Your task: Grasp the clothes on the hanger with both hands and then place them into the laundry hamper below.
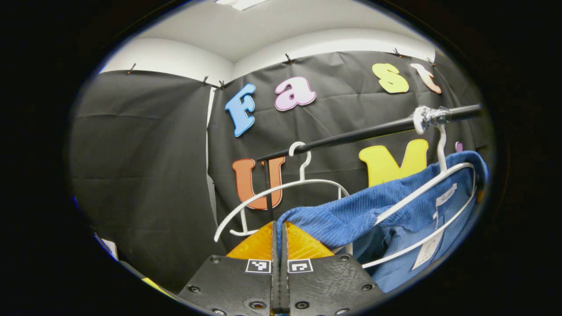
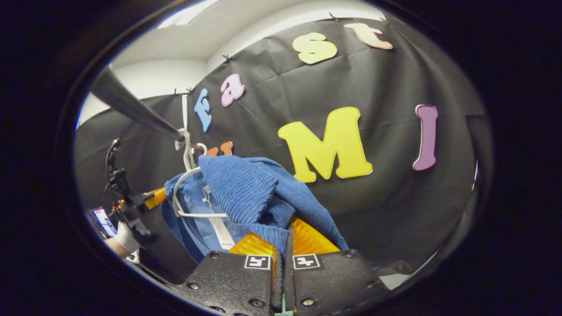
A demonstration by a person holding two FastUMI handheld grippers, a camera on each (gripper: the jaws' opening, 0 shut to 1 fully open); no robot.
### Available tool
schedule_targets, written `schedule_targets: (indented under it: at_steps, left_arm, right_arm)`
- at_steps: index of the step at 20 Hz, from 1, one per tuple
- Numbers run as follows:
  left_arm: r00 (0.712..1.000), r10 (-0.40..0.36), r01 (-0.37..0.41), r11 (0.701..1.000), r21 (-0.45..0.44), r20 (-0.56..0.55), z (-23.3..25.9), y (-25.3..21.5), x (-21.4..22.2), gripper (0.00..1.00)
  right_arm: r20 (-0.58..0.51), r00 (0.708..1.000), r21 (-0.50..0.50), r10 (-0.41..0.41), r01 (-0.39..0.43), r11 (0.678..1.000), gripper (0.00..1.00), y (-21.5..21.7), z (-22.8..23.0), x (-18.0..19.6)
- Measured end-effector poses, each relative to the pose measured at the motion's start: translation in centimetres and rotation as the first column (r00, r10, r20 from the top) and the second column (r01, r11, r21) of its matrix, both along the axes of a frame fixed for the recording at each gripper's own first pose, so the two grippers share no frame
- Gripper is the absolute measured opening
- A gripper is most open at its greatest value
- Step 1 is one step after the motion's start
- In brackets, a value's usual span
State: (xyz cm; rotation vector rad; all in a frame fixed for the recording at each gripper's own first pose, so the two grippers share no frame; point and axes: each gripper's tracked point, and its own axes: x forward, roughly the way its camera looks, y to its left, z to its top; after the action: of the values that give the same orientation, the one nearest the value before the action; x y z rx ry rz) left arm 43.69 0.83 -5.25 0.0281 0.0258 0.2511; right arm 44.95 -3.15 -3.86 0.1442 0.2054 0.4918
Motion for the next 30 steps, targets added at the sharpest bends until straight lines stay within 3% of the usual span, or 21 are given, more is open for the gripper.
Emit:
schedule_targets:
  at_steps: [3, 5, 8, 13, 14, 16, 19, 25, 30]
  left_arm:
    - [1.000, -0.001, 0.002, 1.000, -0.017, 0.021, 1.0, 0.4, 0.0, 0.00]
    - [0.999, -0.005, 0.006, 1.000, -0.023, 0.033, 1.4, 0.6, -0.1, 0.00]
    - [0.999, -0.009, 0.010, 1.000, -0.005, 0.032, 1.4, 0.6, -0.3, 0.00]
    - [1.000, -0.019, 0.020, 1.000, -0.013, 0.023, 1.1, 0.7, -0.3, 0.00]
    - [0.999, -0.021, 0.021, 1.000, -0.017, 0.025, 1.2, 0.8, -0.2, 0.00]
    - [0.999, -0.020, 0.021, 0.999, -0.031, 0.029, 1.4, 1.0, 0.0, 0.00]
    - [0.999, -0.046, 0.047, 0.998, -0.040, 0.029, 1.3, 0.0, 0.6, 0.00]
    - [0.997, -0.063, 0.066, 0.997, -0.045, 0.054, 3.1, -0.7, 1.8, 0.00]
    - [0.995, -0.084, 0.087, 0.995, -0.041, 0.053, 3.8, -0.4, 3.2, 0.00]
  right_arm:
    - [-0.016, 0.997, -0.027, 0.079, -0.079, 0.996, 0.06, 1.8, -1.0, -1.5]
    - [-0.016, 0.998, -0.034, 0.065, -0.066, 0.997, 0.06, 1.4, -1.2, -1.6]
    - [-0.035, 0.999, 0.035, 0.027, -0.026, 0.999, 0.05, 0.9, -1.5, -1.2]
    - [0.004, 0.998, -0.017, -0.057, 0.057, 0.998, 0.06, -0.8, -0.6, -0.4]
    - [0.013, 0.998, 0.013, -0.059, 0.059, 0.998, 0.06, -1.2, 0.1, -0.2]
    - [-0.015, 0.999, 0.132, 0.038, -0.036, 0.991, 0.06, -0.4, 1.2, -0.6]
    - [0.000, 0.999, 0.185, -0.047, 0.046, 0.982, 0.05, -2.8, 2.8, 1.3]
    - [-0.002, 0.999, 0.293, -0.040, 0.039, 0.955, 0.05, -3.3, 5.0, 2.8]
    - [0.021, 0.991, 0.340, -0.131, 0.116, 0.933, 0.05, -5.7, 7.0, 4.7]
